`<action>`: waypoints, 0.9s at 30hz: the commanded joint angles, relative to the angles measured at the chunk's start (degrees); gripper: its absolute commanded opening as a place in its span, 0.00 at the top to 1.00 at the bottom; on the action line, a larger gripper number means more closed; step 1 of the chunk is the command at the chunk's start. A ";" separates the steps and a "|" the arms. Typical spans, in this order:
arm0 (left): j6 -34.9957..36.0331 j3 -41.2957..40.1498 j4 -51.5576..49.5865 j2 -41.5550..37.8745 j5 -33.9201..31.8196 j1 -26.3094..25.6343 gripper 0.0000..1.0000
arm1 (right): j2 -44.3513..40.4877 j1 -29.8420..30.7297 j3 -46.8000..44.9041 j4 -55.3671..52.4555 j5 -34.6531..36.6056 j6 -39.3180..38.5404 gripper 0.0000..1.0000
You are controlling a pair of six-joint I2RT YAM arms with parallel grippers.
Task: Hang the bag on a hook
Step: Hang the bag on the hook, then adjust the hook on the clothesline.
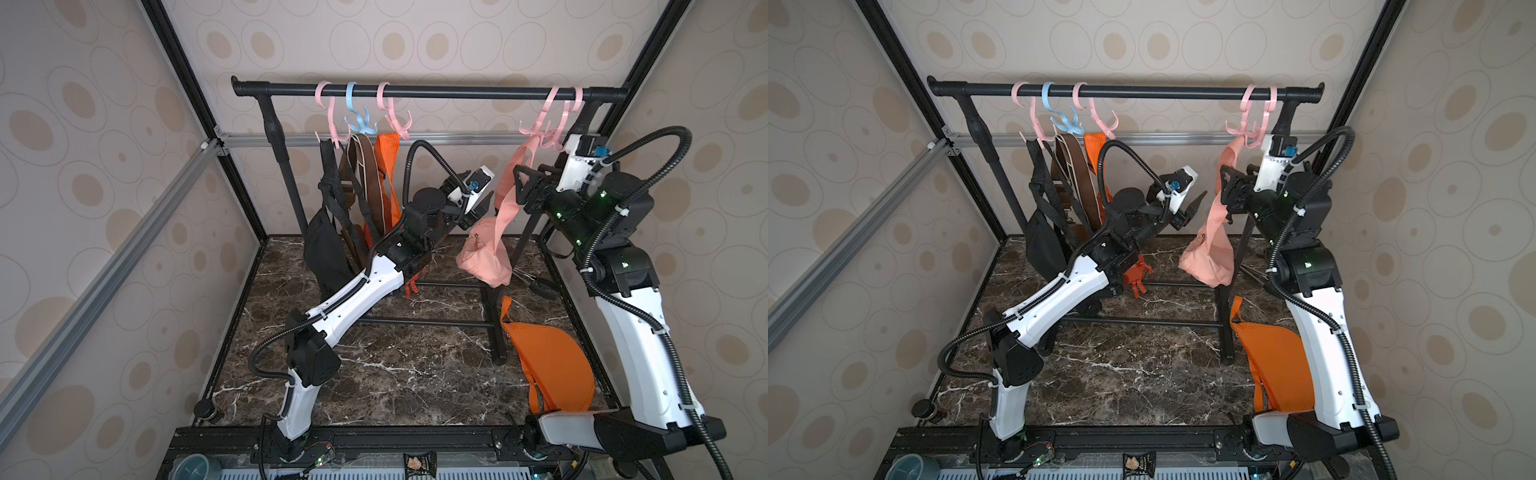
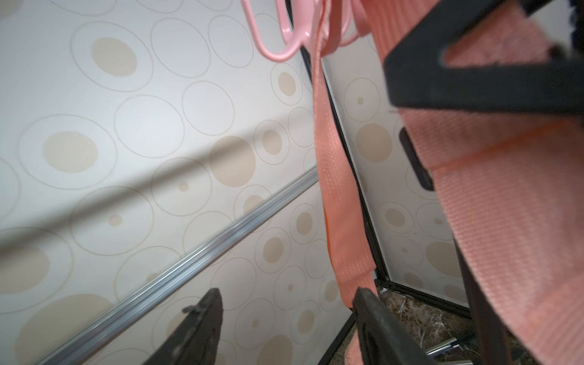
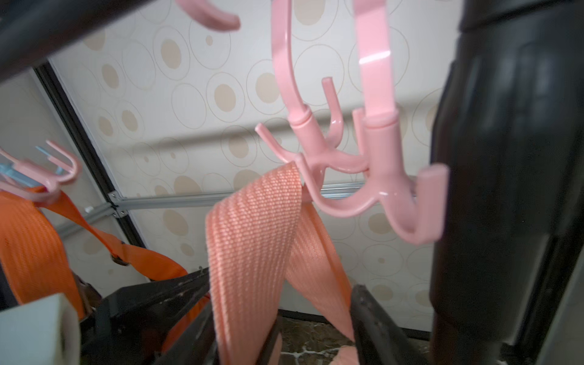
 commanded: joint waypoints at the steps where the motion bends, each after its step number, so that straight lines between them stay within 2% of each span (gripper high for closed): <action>1: 2.02 0.55 2.11 -2.94 -1.13 -0.39 0.30 | -2.81 -0.19 0.86 0.06 1.13 1.78 0.30; 7: 6.09 6.36 -2.41 -3.23 -1.16 -1.72 0.28 | -8.15 -0.19 -4.83 0.40 3.69 5.06 0.20; 9: 6.47 6.94 -3.25 -3.94 -0.36 -2.22 0.28 | -10.71 -0.12 -6.53 -1.47 6.71 6.42 0.16; 12: 5.53 0.96 0.26 -7.31 1.42 -3.05 0.24 | -16.26 -0.11 -13.37 -0.89 11.47 10.31 0.16; 15: 5.39 -7.60 7.49 -10.98 1.61 -3.60 0.12 | -20.21 -0.09 -18.01 -1.46 16.15 10.92 0.16; 17: 5.62 -7.86 8.57 -11.31 1.15 -3.73 0.11 | -21.08 0.03 -18.43 -1.13 17.03 9.96 0.16; 20: 5.68 -8.92 8.60 -12.03 -1.42 -3.97 0.09 | -18.84 -0.02 -14.52 -2.76 12.24 9.47 0.16; 25: 5.04 -19.63 16.43 -17.91 -6.93 -3.95 0.04 | -9.29 -0.02 -1.60 -5.21 -2.87 9.15 0.16; 27: 3.97 -22.64 17.75 -19.76 -8.79 -3.97 0.01 | -4.98 -0.02 4.45 -6.65 -4.55 7.40 0.16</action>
